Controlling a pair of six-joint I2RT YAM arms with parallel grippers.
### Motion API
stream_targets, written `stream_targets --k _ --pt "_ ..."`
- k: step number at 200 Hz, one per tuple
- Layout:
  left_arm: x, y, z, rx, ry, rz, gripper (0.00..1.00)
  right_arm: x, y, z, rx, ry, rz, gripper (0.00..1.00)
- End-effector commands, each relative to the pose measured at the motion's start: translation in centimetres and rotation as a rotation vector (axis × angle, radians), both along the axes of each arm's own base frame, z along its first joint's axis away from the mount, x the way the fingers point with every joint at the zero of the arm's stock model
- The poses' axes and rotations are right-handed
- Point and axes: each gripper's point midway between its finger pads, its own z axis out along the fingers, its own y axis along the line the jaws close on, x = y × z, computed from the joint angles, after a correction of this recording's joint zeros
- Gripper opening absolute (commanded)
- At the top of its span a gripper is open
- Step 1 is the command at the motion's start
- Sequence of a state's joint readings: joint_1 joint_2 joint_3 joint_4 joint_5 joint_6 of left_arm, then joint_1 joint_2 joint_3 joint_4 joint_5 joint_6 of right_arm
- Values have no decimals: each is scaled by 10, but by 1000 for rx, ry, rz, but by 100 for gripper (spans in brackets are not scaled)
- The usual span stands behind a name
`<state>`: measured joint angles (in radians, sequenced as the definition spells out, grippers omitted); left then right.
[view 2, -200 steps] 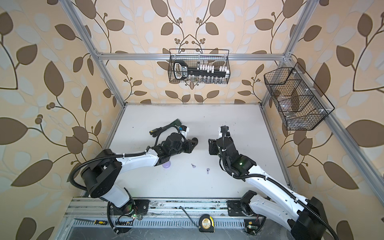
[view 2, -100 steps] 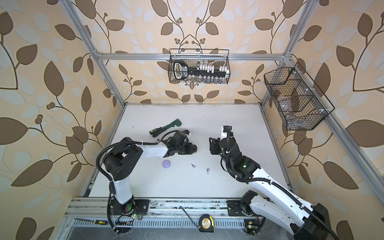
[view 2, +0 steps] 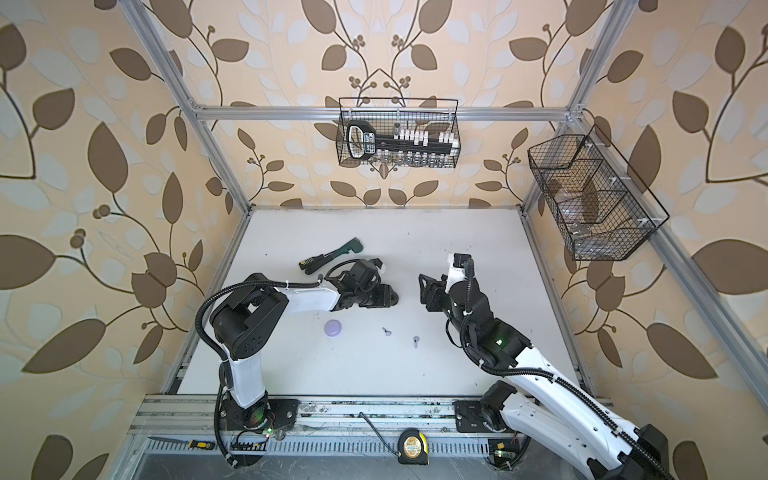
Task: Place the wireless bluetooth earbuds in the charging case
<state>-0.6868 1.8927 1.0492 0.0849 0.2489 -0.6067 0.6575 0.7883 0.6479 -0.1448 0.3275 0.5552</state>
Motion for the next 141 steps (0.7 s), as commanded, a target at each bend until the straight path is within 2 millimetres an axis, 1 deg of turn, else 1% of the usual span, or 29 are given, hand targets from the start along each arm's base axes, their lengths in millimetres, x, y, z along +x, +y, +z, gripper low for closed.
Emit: stream_targets --k 1,11,22,29,35,43,51,59,79,84,87,90,98,114,123,132,141 --pt "-3 16 5 68 -26 21 58 -2 3 2 16 -29 29 73" --pt "-2 17 9 69 -40 18 60 -2 6 6 24 -44 47 74" --pt "-2 18 14 65 -57 20 65 -3 10 9 35 -63 67 77" --pt "-2 20 17 64 -71 23 68 -2 9 9 40 -73 63 79" --pt "0 21 23 62 -92 28 70 -2 7 10 44 -84 52 81" --pt "1 26 30 64 -123 40 70 -1 5 9 49 -91 36 87" --pt "1 31 39 63 -164 55 70 0 2 6 53 -89 20 97" --pt "2 39 49 65 -209 78 71 0 4 5 51 -92 29 100" --pt "3 71 80 88 -348 189 73 -5 20 4 35 -111 138 100" --pt "3 80 89 90 -384 226 74 -7 25 4 32 -117 171 100" --pt "2 87 90 100 -397 247 75 -8 28 4 31 -119 190 100" --pt "1 94 101 91 -427 273 75 -9 31 3 29 -121 207 100" --pt "-2 111 112 97 -474 341 77 -10 38 1 28 -123 246 99" --pt "-7 148 125 129 -537 488 82 -12 54 -3 35 -112 326 96" --pt "-10 167 128 151 -557 569 85 -13 65 -7 34 -95 372 93" --pt "-14 181 132 167 -572 630 88 -14 77 -10 18 -76 413 91" --pt "-17 191 135 175 -588 665 90 -15 89 -16 -15 -55 447 89"
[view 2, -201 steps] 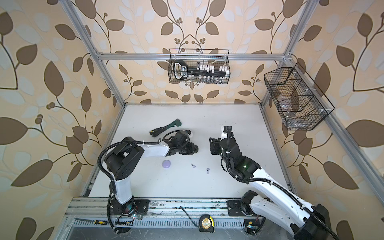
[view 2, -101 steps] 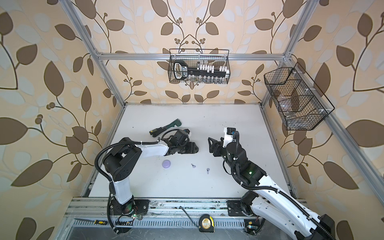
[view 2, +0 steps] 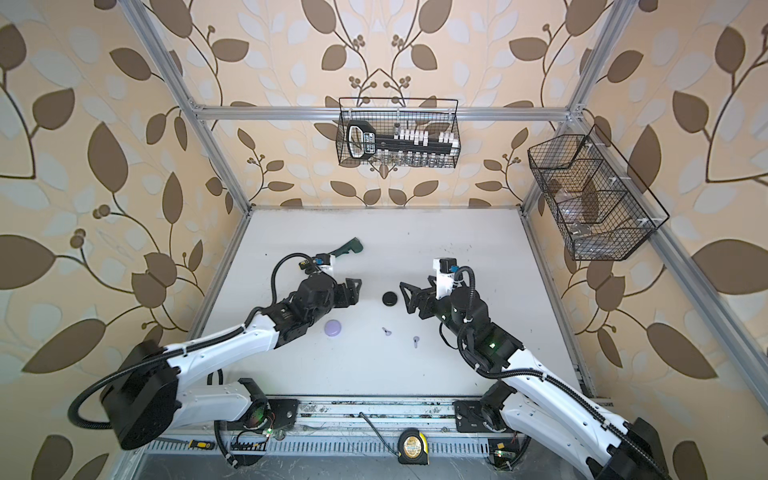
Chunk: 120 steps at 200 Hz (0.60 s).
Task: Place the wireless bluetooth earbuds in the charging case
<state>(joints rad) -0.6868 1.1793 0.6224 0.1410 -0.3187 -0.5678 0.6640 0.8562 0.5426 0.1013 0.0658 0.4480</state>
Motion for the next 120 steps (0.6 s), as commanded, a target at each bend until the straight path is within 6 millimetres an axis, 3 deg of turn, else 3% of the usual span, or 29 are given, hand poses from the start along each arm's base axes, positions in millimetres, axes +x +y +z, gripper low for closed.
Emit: stream_targets --k 1,16,35,69,91,120 --pt "3 51 12 42 -89 257 90 -9 38 1 -37 -7 161 89" --pt "-7 74 8 0 -2 349 99 -10 57 -10 -129 5 188 88" --pt "-26 81 0 -124 138 333 99 -16 84 -24 -240 20 245 87" --pt "-66 105 -37 -95 197 328 97 -22 118 -45 -333 79 307 77" --pt "-72 102 -53 -135 191 297 93 -21 127 -59 -340 117 319 70" --pt "-83 89 -67 -134 310 240 87 -21 130 -67 -345 151 319 64"
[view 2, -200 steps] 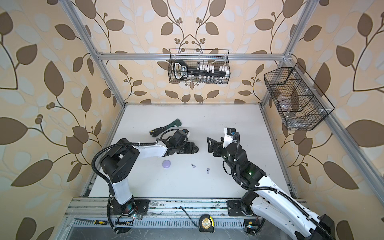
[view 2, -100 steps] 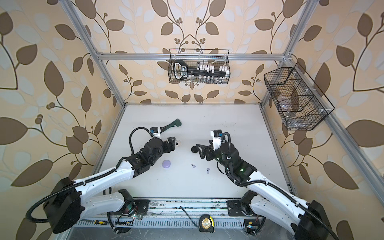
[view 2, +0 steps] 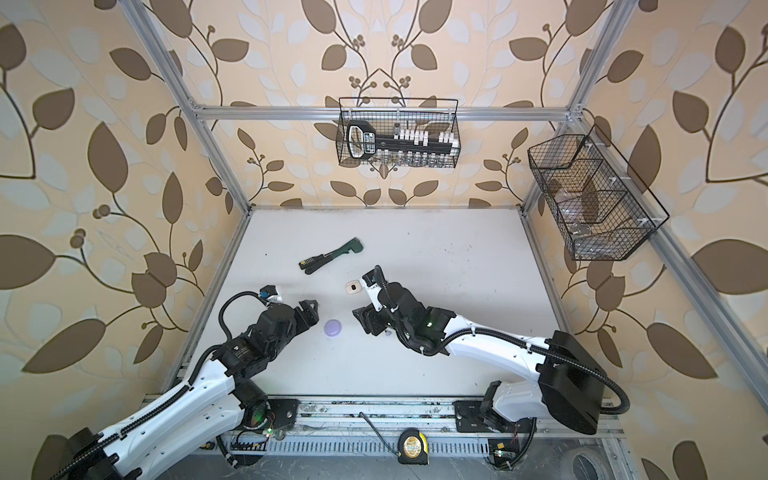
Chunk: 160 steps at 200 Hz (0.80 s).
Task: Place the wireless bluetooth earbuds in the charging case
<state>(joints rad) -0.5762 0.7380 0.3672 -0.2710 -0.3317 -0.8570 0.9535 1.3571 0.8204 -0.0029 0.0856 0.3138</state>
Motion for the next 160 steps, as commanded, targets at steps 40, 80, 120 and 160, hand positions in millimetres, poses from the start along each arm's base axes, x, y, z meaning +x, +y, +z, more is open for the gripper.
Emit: stream_targets --k 40,80,120,160 --pt "-1 -43 -22 -82 127 -168 79 6 0 -2 -31 8 -36 63" --pt "5 -47 -39 -45 170 -175 78 9 -8 0 -47 -3 -69 62" --pt "3 -59 -45 -47 182 -256 76 9 -10 3 -39 -8 -73 62" --pt "0 -67 -56 -36 211 -304 70 9 -10 3 -41 -9 -74 62"
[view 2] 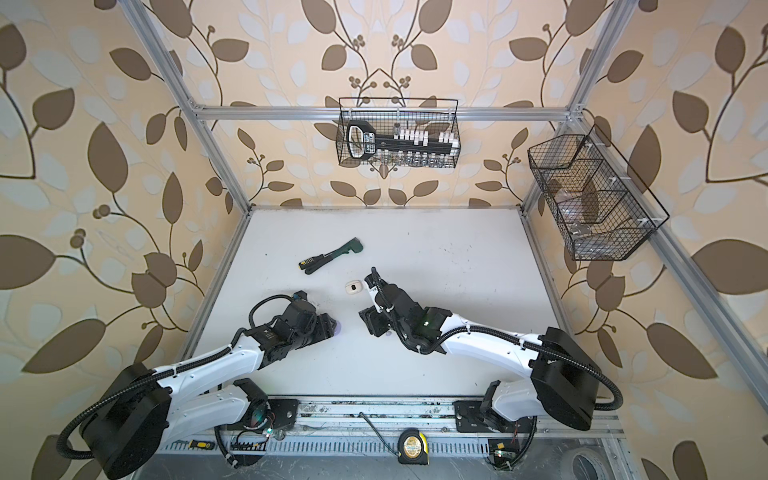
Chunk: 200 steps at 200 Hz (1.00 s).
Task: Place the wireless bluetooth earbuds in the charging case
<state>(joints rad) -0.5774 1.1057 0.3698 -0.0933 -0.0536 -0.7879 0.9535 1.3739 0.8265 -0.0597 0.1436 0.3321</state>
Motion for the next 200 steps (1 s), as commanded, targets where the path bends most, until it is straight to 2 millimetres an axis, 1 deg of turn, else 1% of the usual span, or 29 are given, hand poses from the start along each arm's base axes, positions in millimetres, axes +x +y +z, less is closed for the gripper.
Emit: stream_targets --k 1,14,27,56,68,100,119,128,143,157,181,191,200 --pt "7 -16 10 -25 -39 -61 69 5 1 18 22 -31 -15 62" --pt "6 -19 7 -14 -30 -79 69 5 2 18 21 -32 -15 61" --pt "4 -23 4 -6 -17 -97 66 5 2 18 23 -34 -12 61" --pt "0 -35 0 15 -11 -152 62 4 3 17 25 -34 -4 61" --pt "-1 -40 -3 24 -5 -173 59 3 5 18 32 -32 6 61" --pt "-5 -55 -6 43 -9 -225 58 1 7 17 33 -34 21 60" --pt "-3 -58 -7 60 -11 -229 58 0 7 20 15 -65 45 58" --pt "-2 -58 -8 62 -12 -228 58 1 3 21 5 -89 51 57" --pt "-1 -59 -6 63 -23 -228 60 2 -6 25 12 -132 49 59" --pt "0 -59 0 57 -39 -232 64 0 -12 30 32 -162 56 61" --pt "1 -59 15 52 -62 -239 72 -9 -8 39 71 -189 114 62" --pt "1 -53 20 76 -59 -221 73 -13 -4 40 76 -194 143 63" --pt "1 -44 27 112 -60 -189 78 -16 -1 41 74 -198 165 63"
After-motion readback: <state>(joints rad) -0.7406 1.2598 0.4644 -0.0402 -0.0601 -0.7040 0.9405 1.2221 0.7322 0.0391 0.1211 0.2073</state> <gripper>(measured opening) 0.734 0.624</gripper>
